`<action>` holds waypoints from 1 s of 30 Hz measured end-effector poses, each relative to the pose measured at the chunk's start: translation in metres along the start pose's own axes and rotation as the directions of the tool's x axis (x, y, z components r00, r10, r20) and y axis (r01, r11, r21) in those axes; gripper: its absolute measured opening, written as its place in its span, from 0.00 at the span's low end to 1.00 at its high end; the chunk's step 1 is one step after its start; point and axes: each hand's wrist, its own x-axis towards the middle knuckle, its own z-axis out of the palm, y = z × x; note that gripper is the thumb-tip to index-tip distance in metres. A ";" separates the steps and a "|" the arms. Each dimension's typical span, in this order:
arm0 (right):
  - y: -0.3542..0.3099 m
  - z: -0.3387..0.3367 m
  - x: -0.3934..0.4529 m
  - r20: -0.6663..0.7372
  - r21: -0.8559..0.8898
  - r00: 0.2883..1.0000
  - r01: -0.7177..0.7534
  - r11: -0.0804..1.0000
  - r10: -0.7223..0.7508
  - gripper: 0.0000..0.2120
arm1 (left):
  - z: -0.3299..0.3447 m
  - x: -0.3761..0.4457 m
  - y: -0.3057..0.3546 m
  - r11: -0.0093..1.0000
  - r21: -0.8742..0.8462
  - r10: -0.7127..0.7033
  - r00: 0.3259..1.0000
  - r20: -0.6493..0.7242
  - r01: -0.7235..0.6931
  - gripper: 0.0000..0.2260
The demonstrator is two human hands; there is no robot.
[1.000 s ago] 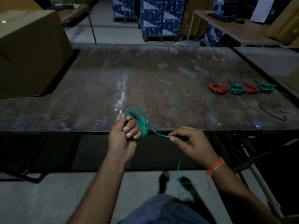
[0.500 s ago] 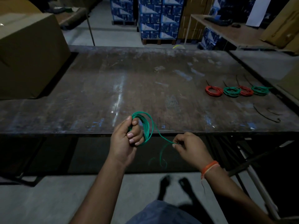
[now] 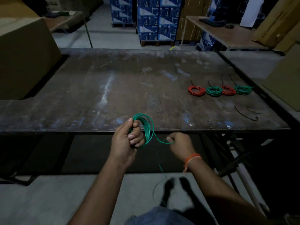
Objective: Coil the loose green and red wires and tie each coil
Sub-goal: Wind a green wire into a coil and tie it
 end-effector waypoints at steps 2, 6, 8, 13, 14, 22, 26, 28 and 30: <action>0.001 0.005 -0.005 0.021 0.213 0.983 0.174 0.961 -0.183 0.08 | 0.007 -0.001 -0.008 1.000 -0.008 0.015 1.000 -0.009 -0.015 0.10; 0.038 0.005 -0.016 0.522 0.223 0.806 0.186 0.957 -0.278 0.11 | 0.015 -0.004 -0.017 0.996 -0.033 0.076 0.996 -0.048 -0.078 0.10; 0.066 0.005 -0.014 0.485 0.153 0.832 0.222 0.963 -0.269 0.11 | 0.016 -0.006 -0.020 0.995 -0.031 0.095 0.992 -0.079 -0.098 0.10; 0.085 0.004 -0.016 0.204 0.728 0.954 0.003 0.686 -0.221 0.12 | 0.018 -0.004 -0.027 0.993 -0.025 0.112 0.981 -0.156 -0.117 0.11; 0.085 0.002 -0.016 0.194 0.772 0.960 -0.024 0.635 -0.200 0.11 | 0.017 -0.003 -0.026 0.992 -0.031 0.116 0.979 -0.170 -0.123 0.12; 0.061 -0.043 -0.027 0.096 0.723 0.894 0.239 0.648 -0.437 0.10 | 0.005 0.013 -0.020 0.963 0.172 0.253 0.914 -0.319 -0.206 0.14; 0.019 -0.062 -0.036 0.186 0.396 0.741 0.544 0.740 -0.645 0.14 | 0.004 0.020 -0.027 0.939 0.283 0.292 0.890 -0.351 -0.196 0.13; 0.003 -0.067 -0.038 0.156 0.349 0.704 0.617 0.705 -0.693 0.14 | 0.006 0.023 -0.029 0.944 0.273 0.281 0.888 -0.363 -0.187 0.14; -0.005 -0.065 -0.036 0.100 0.212 0.703 0.677 0.705 -0.704 0.12 | 0.009 0.023 -0.028 0.951 0.257 0.258 0.896 -0.363 -0.170 0.14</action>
